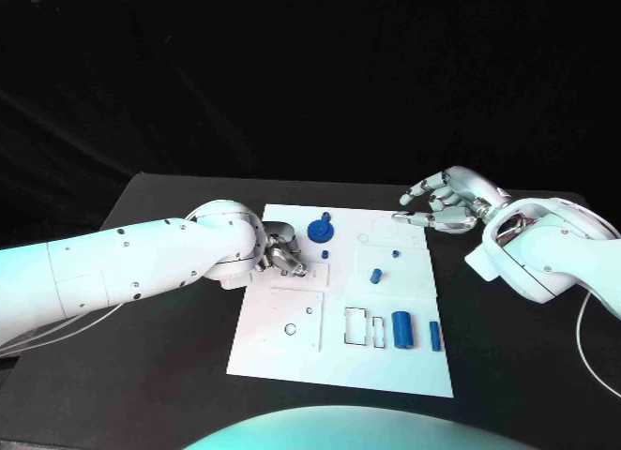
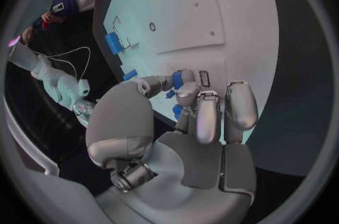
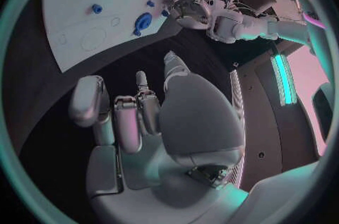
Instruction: Assemble the parts on the task board
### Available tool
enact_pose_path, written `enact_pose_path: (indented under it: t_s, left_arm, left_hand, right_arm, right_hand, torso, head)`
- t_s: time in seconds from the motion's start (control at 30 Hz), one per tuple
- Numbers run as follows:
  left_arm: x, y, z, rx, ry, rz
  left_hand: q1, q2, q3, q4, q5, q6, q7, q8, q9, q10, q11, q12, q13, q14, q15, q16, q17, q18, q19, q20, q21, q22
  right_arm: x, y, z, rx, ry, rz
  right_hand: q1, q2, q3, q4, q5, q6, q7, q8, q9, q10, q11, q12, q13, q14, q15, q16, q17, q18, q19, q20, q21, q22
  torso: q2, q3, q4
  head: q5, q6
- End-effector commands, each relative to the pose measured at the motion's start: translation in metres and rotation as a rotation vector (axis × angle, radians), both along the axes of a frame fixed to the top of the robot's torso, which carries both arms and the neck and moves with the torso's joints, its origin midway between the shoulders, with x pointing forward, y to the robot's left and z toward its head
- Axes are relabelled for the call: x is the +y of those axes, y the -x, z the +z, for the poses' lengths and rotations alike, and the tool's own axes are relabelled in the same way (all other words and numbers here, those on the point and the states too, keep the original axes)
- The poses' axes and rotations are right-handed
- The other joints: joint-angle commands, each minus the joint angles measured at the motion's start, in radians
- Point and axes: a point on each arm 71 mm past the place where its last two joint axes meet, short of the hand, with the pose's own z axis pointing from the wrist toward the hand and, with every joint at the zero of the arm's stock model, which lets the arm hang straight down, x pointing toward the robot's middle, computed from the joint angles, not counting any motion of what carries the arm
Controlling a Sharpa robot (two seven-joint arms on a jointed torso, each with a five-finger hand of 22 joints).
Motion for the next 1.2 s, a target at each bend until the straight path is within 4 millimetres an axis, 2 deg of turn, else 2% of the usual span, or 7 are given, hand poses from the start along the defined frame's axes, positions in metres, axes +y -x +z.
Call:
enact_pose_path:
  t_s: [0.03,0.27,1.0,1.2]
  left_arm:
    - [-0.0033,0.0052,-0.0075,0.054,-0.008,-0.020]
    - [-0.0033,0.0043,-0.0081,0.058,-0.009,-0.019]
    - [-0.0029,0.0021,-0.0092,0.066,-0.016,-0.018]
    - [-0.0030,0.0016,-0.0094,0.067,-0.017,-0.019]
  left_hand:
    - [-0.015,0.004,0.129,-0.137,-0.008,0.005,-0.008,0.002,-0.001,0.008,-0.001,-0.003,0.001,0.052,-0.008,0.003,0.030,-0.016,0.003,0.000,-0.001,0.001]
    - [-0.042,0.012,0.090,-0.109,-0.012,0.012,-0.011,-0.003,-0.003,0.010,-0.002,-0.002,0.003,0.052,-0.010,0.003,0.030,-0.016,0.005,-0.001,-0.003,0.002]
    - [-0.060,0.018,0.053,-0.088,-0.018,0.020,-0.013,-0.007,-0.005,0.013,-0.004,0.002,0.009,0.052,-0.011,0.003,0.030,-0.017,0.007,-0.002,-0.004,0.004]
    - [-0.076,0.021,-0.005,-0.061,-0.019,0.029,-0.015,-0.014,-0.009,0.014,-0.004,0.004,0.013,0.052,-0.011,0.003,0.030,-0.017,0.009,-0.003,-0.005,0.005]
  right_arm:
    - [0.0006,0.0000,-0.0004,-0.001,0.009,0.003]
    - [0.0005,0.0000,-0.0005,-0.001,0.009,0.003]
    - [0.0001,0.0003,-0.0005,-0.001,0.009,0.002]
    - [-0.0001,0.0004,-0.0004,-0.001,0.009,0.002]
  right_hand:
    - [-0.001,0.008,-0.006,-0.002,0.004,0.001,-0.005,0.006,0.001,-0.005,-0.005,-0.006,0.075,0.061,-0.001,-0.004,0.053,0.012,-0.002,-0.002,-0.003,0.000]
    - [-0.004,0.009,-0.007,-0.002,0.004,0.001,-0.005,0.006,0.001,-0.005,-0.005,-0.006,0.075,0.061,-0.001,-0.004,0.052,0.012,-0.002,-0.002,-0.004,-0.001]
    - [-0.004,0.009,-0.007,-0.002,0.004,0.001,-0.005,0.006,0.001,-0.005,-0.005,-0.006,0.075,0.061,-0.001,-0.004,0.052,0.012,-0.002,-0.002,-0.004,-0.001]
    - [-0.007,0.010,-0.008,-0.002,0.004,0.001,-0.005,0.006,0.001,-0.005,-0.005,-0.007,0.074,0.061,-0.001,-0.005,0.051,0.012,-0.002,-0.002,-0.005,-0.001]
  torso:
    - [0.001,-0.0005,0.0001]
    - [0.001,-0.0012,0.0001]
    - [0.000,-0.0011,0.0001]
    - [0.001,-0.0013,-0.0002]
  head:
    - [0.001,-0.001]
    - [0.000,-0.002]
    - [-0.001,-0.003]
    - [-0.002,-0.004]
